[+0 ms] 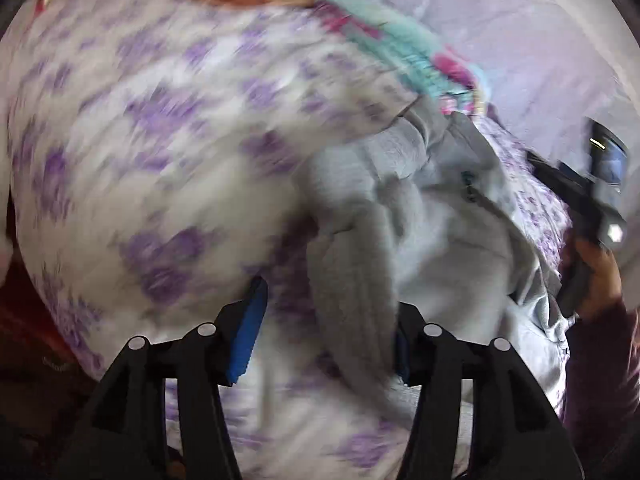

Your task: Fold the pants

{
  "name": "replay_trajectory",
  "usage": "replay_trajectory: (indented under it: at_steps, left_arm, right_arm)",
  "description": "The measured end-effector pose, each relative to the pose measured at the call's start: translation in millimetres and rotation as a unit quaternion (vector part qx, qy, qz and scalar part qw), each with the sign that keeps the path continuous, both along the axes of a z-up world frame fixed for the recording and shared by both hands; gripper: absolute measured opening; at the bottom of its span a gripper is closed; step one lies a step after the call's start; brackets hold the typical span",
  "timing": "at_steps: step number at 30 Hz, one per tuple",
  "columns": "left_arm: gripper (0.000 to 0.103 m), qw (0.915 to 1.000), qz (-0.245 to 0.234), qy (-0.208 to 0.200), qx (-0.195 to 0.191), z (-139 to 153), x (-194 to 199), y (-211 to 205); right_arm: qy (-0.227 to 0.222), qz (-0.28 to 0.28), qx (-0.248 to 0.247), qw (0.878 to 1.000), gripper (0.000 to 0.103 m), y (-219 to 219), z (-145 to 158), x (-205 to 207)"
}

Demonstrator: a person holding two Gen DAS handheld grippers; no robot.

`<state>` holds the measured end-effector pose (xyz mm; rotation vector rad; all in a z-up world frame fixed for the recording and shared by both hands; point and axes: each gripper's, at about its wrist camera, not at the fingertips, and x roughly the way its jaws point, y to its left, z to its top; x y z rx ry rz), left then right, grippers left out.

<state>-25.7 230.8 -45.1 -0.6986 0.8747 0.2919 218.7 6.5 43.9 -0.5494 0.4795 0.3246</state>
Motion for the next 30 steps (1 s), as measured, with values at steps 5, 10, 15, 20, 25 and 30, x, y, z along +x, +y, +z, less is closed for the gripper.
replay_trajectory:
  at_steps: [5, 10, 15, 20, 25, 30]
  left_arm:
    - [0.059, 0.9948, -0.013, -0.051, 0.087, 45.6, -7.5, -15.1]
    - [0.093, 0.9675, 0.006, -0.192, 0.164, 119.4, -25.0, -38.5]
    - [0.094, 0.9713, -0.045, -0.188, 0.139, 119.1, 16.4, -54.2]
    - [0.093, 0.9832, -0.098, -0.103, 0.115, 65.5, 68.7, -77.2]
    - [0.093, 0.986, -0.101, -0.051, 0.123, 25.0, 81.1, -86.2]
    - [0.093, 0.9851, -0.083, -0.043, 0.145, 21.3, 80.8, -83.9]
  right_arm:
    - [0.006, -0.074, 0.063, 0.995, 0.083, -144.0, 39.9, -7.1]
    - [0.0, -0.215, 0.089, 0.973, 0.087, -323.9, 43.4, -37.9]
    - [0.073, -0.235, 0.19, 0.951, 0.088, -439.5, -17.7, -57.3]
    - [0.091, -0.17, 0.165, 0.967, 0.087, -426.6, -67.2, -35.9]
    - [0.163, -0.145, 0.206, 0.954, 0.009, -407.0, -52.9, 0.5]
    - [0.167, -0.172, 0.2, 0.95, 0.01, -387.1, 30.7, 10.3]
